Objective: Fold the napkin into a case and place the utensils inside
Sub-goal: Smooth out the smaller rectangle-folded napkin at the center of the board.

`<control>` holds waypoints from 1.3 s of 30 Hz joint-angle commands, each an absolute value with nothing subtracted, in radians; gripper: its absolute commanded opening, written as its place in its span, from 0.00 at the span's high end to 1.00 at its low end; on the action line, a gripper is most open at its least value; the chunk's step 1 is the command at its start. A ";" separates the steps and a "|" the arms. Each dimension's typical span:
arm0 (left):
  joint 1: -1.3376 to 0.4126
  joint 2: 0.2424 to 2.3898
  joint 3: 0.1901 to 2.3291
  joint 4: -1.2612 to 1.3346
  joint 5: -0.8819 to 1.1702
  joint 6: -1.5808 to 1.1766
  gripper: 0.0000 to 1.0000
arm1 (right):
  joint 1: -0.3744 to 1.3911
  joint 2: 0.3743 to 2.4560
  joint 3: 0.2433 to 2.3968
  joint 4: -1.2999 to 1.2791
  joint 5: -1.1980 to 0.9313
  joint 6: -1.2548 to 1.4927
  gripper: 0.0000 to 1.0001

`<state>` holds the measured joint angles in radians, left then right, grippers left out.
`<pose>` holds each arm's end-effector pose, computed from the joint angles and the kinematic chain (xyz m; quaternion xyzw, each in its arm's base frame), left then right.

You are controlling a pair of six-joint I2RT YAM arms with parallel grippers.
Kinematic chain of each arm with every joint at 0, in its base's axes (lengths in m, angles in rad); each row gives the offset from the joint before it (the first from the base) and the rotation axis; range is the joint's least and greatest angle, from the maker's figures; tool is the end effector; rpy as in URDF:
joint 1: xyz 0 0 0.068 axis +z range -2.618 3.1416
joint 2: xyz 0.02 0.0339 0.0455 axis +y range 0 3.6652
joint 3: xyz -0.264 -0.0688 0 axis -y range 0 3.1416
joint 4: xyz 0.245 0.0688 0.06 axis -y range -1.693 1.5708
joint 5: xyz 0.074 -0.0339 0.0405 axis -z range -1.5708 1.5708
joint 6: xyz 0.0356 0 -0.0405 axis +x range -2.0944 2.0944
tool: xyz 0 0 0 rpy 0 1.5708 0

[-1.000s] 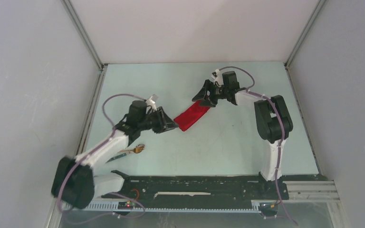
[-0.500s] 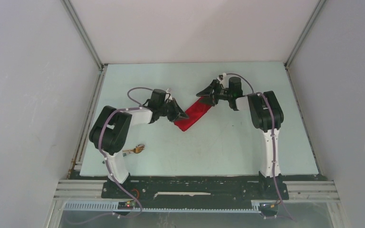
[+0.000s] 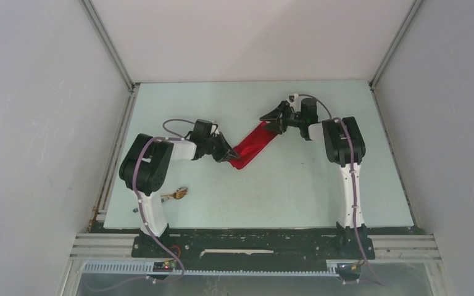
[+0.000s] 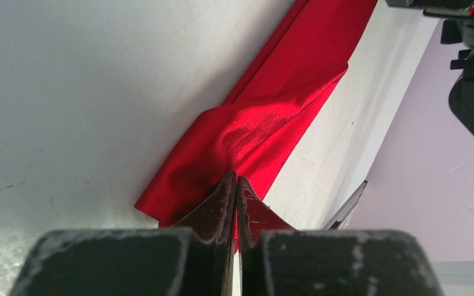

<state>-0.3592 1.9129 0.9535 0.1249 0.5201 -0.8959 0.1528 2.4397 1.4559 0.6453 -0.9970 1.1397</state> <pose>0.3390 -0.1462 0.1183 -0.1498 0.8939 -0.3984 0.1407 0.4850 0.1049 0.0822 0.0962 0.7622 0.6172 0.1702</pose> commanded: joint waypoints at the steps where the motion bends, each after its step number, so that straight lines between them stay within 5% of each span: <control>1: -0.357 1.881 0.969 0.074 0.538 -0.826 0.92 | 0.132 2.431 1.516 0.616 -0.993 1.101 0.34; 10: -0.365 1.834 0.986 0.037 0.544 -0.811 0.89 | 0.175 2.257 1.457 0.581 -0.992 1.070 0.33; 21: -0.365 1.812 1.011 0.027 0.531 -0.828 0.87 | 0.214 2.464 1.562 0.650 -0.952 1.118 0.34; 27: -0.364 1.703 1.043 -0.027 0.532 -0.825 0.77 | 0.199 2.550 1.686 0.560 -0.968 1.074 0.34; 33: -0.334 1.711 1.106 -0.119 0.453 -0.795 0.52 | 0.186 2.480 1.749 0.402 -1.008 0.990 0.33; 39: -0.321 1.847 1.162 -0.114 0.454 -0.805 0.46 | 0.144 2.293 1.690 0.234 -1.029 0.897 0.32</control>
